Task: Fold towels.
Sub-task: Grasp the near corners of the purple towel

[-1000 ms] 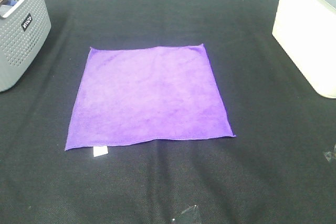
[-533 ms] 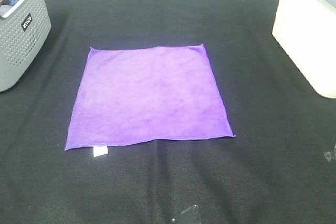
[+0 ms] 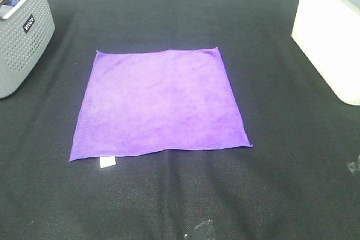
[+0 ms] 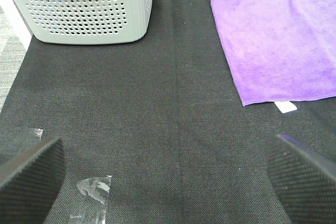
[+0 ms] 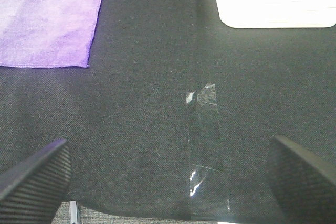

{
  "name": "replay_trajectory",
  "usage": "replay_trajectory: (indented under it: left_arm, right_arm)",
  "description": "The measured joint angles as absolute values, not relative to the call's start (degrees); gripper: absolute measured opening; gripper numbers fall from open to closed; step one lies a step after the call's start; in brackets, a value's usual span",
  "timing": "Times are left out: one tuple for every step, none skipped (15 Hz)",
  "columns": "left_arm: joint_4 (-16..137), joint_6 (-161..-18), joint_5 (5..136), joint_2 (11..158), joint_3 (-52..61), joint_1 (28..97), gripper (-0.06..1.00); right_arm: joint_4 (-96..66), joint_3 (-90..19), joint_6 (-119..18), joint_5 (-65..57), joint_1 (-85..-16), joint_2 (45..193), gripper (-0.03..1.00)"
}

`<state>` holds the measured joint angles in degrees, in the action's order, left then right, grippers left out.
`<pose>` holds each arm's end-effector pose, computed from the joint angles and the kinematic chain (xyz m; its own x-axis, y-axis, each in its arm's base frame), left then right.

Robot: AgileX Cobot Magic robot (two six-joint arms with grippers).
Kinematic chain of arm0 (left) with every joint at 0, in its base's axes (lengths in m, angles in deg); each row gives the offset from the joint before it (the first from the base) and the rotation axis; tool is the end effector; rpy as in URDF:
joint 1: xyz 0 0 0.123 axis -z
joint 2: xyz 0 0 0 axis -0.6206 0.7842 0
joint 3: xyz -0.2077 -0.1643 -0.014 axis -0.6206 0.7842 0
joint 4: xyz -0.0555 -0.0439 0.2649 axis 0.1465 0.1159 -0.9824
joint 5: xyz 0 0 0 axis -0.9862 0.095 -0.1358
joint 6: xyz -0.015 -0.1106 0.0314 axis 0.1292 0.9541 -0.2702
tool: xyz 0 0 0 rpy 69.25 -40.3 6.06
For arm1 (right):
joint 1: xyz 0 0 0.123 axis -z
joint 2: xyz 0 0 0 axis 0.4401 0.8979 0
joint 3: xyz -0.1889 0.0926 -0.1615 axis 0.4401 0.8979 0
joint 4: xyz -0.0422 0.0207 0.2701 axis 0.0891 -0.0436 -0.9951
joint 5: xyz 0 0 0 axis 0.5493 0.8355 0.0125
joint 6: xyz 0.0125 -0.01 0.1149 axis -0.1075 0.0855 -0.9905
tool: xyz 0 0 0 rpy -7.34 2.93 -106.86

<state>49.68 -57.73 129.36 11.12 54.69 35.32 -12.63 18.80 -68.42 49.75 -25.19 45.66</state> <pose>0.0529 -0.0026 0.2796 -0.4633 -0.0170 -0.8860 -0.0079 0.9999 -0.0151 0.0591 0.0087 0.2583 -0.5258 -0.0359 -0.8498 -0.0786 0.9969 0.0065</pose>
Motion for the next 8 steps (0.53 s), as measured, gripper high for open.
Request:
replay_trajectory:
  left_arm:
    - [49.7,-57.7,129.4,11.1,54.7,35.3,0.99]
    - [49.7,-57.7,129.4,11.1,54.7,35.3,0.99]
    - [49.7,-57.7,129.4,11.1,54.7,35.3,0.99]
    - [49.7,-57.7,129.4,11.1,54.7,35.3,0.99]
    - [49.7,-57.7,129.4,11.1,54.7,35.3,0.99]
    - [49.7,-57.7,129.4,11.1,54.7,35.3,0.99]
    - [49.7,-57.7,129.4,11.1,54.7,35.3,0.99]
    - [49.7,-57.7,129.4,11.1,54.7,35.3,0.99]
  right_arm:
    - [-12.6,18.8,-68.4,49.7,-25.2,45.7,0.96]
    - [-12.6,18.8,-68.4,49.7,-25.2,45.7,0.96]
    - [-12.6,18.8,-68.4,49.7,-25.2,45.7,0.96]
    - [-12.6,18.8,-68.4,49.7,-25.2,45.7,0.96]
    - [-12.6,18.8,-68.4,49.7,-25.2,45.7,0.96]
    - [-12.6,18.8,-68.4,49.7,-25.2,45.7,0.96]
    - [-12.6,18.8,-68.4,49.7,-25.2,45.7,0.96]
    - [-12.6,18.8,-68.4,49.7,-25.2,45.7,0.96]
